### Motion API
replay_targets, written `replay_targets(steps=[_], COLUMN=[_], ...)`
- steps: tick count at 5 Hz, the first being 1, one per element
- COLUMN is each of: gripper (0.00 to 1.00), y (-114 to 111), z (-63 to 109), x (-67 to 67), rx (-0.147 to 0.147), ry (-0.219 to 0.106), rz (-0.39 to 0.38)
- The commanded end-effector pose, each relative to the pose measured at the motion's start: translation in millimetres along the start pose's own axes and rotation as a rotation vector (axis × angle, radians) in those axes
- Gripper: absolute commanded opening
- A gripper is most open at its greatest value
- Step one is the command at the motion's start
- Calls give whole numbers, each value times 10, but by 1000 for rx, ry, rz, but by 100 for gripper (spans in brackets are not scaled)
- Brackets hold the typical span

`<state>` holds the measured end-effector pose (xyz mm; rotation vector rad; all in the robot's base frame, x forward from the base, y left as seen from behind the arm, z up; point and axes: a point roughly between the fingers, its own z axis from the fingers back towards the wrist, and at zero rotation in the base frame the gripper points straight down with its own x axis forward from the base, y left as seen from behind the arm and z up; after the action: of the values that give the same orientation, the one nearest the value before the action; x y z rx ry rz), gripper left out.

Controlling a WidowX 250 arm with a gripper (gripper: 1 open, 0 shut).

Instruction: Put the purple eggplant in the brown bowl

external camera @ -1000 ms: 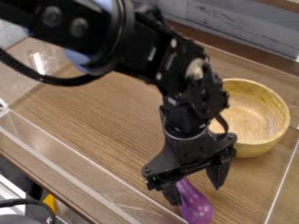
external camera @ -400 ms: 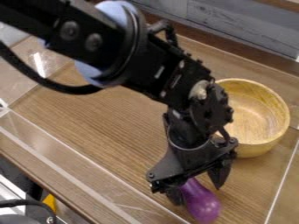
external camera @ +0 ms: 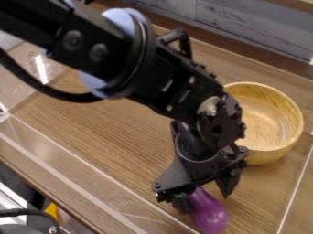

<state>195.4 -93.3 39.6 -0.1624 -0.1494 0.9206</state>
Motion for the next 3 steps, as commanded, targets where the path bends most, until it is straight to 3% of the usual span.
replay_targets(steps=[1, 3], gripper=[100, 100], y=[-26, 23], z=[33, -117], x=[3, 4], rx=[-14, 1], ry=[-27, -44], rz=[-12, -8])
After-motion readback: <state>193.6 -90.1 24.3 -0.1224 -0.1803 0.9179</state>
